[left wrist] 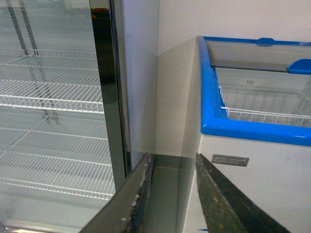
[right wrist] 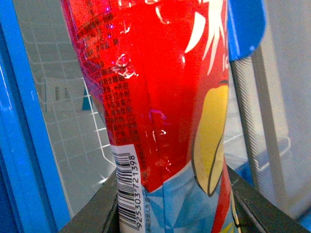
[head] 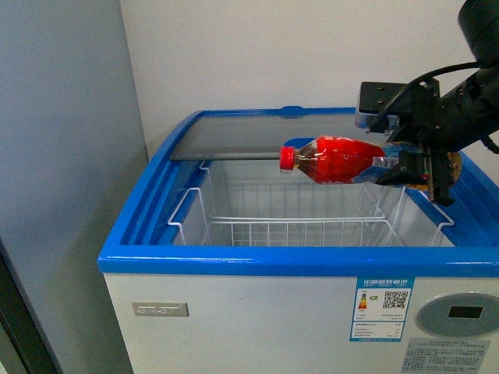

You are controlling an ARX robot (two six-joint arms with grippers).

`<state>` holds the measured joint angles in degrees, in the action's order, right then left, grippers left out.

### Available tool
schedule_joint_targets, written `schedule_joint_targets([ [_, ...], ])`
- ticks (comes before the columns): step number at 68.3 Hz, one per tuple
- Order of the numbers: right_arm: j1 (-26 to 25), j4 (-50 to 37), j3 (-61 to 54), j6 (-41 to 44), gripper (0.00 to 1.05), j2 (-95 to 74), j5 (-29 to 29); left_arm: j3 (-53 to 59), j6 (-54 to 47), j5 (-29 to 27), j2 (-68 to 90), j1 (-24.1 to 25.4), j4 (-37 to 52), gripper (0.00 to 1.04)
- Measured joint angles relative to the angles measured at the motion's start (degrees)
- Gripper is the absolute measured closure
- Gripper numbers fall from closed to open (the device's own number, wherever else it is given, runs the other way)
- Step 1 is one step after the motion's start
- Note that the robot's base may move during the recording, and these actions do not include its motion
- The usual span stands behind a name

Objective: Put drink in fridge

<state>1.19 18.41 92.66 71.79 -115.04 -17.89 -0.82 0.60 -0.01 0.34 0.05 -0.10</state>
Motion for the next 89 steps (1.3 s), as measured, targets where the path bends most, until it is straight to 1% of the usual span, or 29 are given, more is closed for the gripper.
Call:
schedule_joint_targets([
  [7, 1.18, -1.2, 0.44, 0.59, 0.63, -2.23, 0.39, 0.0, 0.0, 0.0, 0.0, 0.0, 0.0, 0.56],
  [10, 1.66, -2.19, 0.66, 0.9, 0.63, -3.45, 0.55, 0.0, -0.02, 0.0, 0.0, 0.0, 0.0, 0.47],
  [12, 1.81, -2.78, 0.72, 0.98, 0.63, -3.91, 0.61, 0.0, 0.0, 0.0, 0.0, 0.0, 0.0, 0.43],
  [19, 2.38, -6.71, 1.38, 1.38, 0.63, -6.67, 1.9, 0.0, -0.02, 0.0, 0.0, 0.0, 0.0, 0.2],
  [23, 2.51, -7.93, 1.68, 1.49, 0.63, -7.72, 2.27, 0.0, 0.0, 0.0, 0.0, 0.0, 0.0, 0.1],
  [25, 2.51, -8.31, 1.75, 1.62, 0.63, -8.04, 2.32, 0.0, -0.04, 0.0, 0.0, 0.0, 0.0, 0.07],
  [30, 2.71, -9.09, 2.1, 1.9, 0.63, -9.22, 2.51, 0.0, -0.13, 0.0, 0.0, 0.0, 0.0, 0.09],
  [47, 3.96, -12.46, 3.1, 3.17, 0.63, -12.59, 2.51, 0.0, -0.15, 0.0, -0.02, 0.0, 0.0, 0.08],
  [83, 4.22, -14.73, 6.32, 3.8, 0.63, -17.64, 2.84, 0.0, -0.15, 0.0, -0.02, 0.0, 0.0, 0.08],
  [89, 4.24, -17.4, 8.79, 3.82, 0.63, -18.95, 4.04, 0.0, -0.15, 0.02, -0.02, 0.0, 0.0, 0.08],
])
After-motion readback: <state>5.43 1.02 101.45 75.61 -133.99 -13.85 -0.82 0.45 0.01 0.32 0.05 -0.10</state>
